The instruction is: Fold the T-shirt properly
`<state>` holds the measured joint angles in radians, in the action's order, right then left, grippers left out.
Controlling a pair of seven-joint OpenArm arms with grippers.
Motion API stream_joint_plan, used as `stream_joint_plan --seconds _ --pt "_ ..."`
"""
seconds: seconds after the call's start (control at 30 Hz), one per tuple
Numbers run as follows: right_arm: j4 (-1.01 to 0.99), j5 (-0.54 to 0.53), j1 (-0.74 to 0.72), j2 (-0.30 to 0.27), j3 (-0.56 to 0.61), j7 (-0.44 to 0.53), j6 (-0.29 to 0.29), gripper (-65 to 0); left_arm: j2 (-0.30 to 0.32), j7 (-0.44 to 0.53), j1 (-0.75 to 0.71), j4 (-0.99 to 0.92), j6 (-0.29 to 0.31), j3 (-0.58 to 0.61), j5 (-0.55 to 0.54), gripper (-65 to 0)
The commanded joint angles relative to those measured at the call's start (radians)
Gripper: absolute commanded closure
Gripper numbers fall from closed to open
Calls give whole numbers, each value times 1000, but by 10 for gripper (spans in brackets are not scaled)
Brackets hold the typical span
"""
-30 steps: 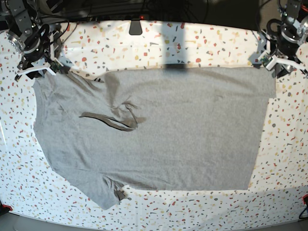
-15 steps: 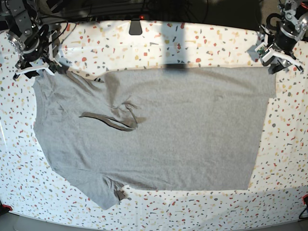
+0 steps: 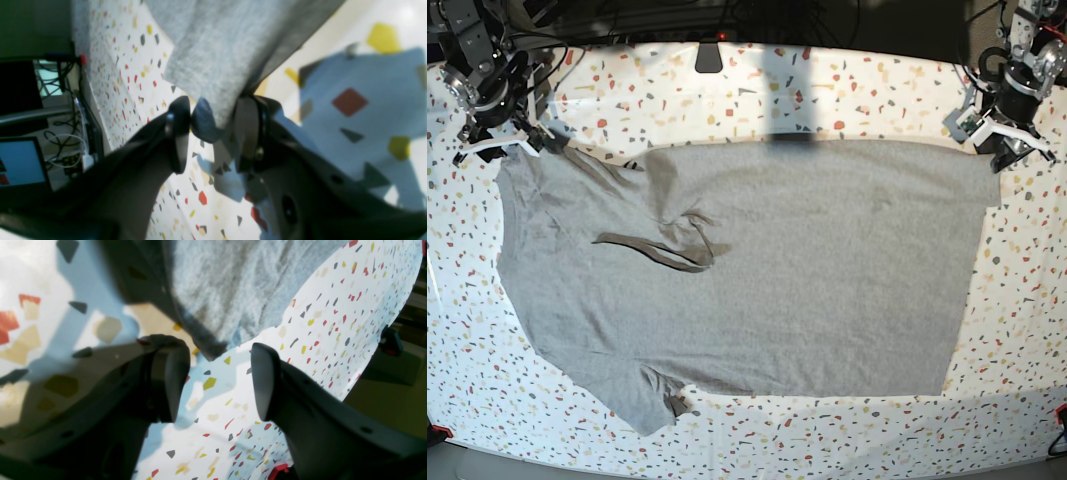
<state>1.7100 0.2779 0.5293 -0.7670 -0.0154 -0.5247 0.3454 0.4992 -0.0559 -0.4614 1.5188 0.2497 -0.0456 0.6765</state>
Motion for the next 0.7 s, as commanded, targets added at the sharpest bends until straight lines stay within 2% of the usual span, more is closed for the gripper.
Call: stream_joint_plan --seconds 0.0,0.1,0.27,0.37,0.47,0.53,0.67 --pt "10 0 -3 -17 -10 -3 -8 -334 14 -41 -5 -9 16 -5 4 -173" --pt "11 0 -3 -17 -10 -3 -8 -334 14 -48 -25 -6 16 -5 4 0" --pt "11 0 -3 -17 -10 -3 -9 -334 13 -47 -37 -4 11 -5 -11 0" --pt "11 0 -3 -17 -10 -3 -8 -334 11 -43 -34 -1 -49 -5 -82 0" --pt "11 0 -3 -17 -10 -3 -8 -334 11 -43 -34 7 -85 -5 -86 0" --pt "11 0 -3 -17 -10 -2 -8 -334 11 -43 -34 15 -90 -5 -86 0" --pt "11 4 -3 -17 -10 64 -8 -334 11 -43 -34 33 -90 -5 -86 0"
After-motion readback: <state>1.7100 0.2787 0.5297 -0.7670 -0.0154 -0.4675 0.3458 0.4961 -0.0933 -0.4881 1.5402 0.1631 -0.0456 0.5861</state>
